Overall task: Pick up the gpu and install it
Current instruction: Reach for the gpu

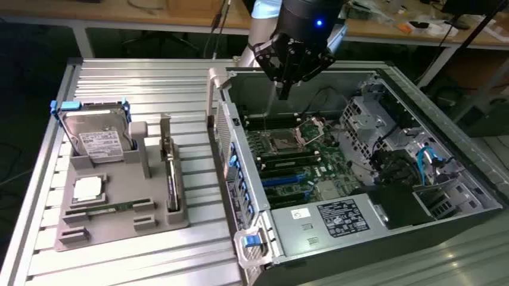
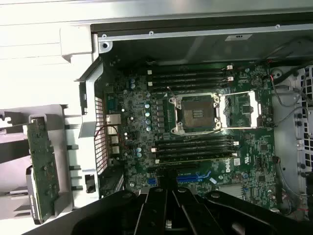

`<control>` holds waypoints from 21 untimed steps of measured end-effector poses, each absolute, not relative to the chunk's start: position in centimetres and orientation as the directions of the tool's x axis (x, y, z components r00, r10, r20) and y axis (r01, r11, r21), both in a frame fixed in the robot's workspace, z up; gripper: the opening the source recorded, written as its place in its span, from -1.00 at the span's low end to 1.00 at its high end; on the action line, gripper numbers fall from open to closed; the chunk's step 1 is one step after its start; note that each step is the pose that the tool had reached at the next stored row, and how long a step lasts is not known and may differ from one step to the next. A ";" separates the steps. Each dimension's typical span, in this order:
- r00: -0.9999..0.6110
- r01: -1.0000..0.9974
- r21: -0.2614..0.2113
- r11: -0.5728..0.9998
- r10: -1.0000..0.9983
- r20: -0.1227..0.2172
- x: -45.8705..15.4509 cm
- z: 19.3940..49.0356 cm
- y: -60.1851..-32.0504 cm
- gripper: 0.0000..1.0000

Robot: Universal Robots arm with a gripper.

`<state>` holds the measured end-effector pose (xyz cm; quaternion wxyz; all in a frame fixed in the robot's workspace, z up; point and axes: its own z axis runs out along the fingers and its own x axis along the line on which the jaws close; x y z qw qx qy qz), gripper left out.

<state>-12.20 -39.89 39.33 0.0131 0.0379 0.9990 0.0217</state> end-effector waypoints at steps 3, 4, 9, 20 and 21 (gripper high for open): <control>-0.997 0.075 0.044 0.996 0.076 -0.024 -12.2 39.3 -39.9 -0.79; -0.997 0.075 0.044 0.996 0.076 -0.024 -12.2 39.3 -39.9 -0.79; -0.997 0.075 0.044 0.996 0.076 -0.024 -12.3 39.3 -39.9 -0.79; -0.997 0.070 0.044 0.997 0.071 -0.024 -12.9 39.3 -39.9 -0.79; -0.997 0.070 0.044 0.997 0.071 -0.024 -12.9 39.3 -39.9 -0.79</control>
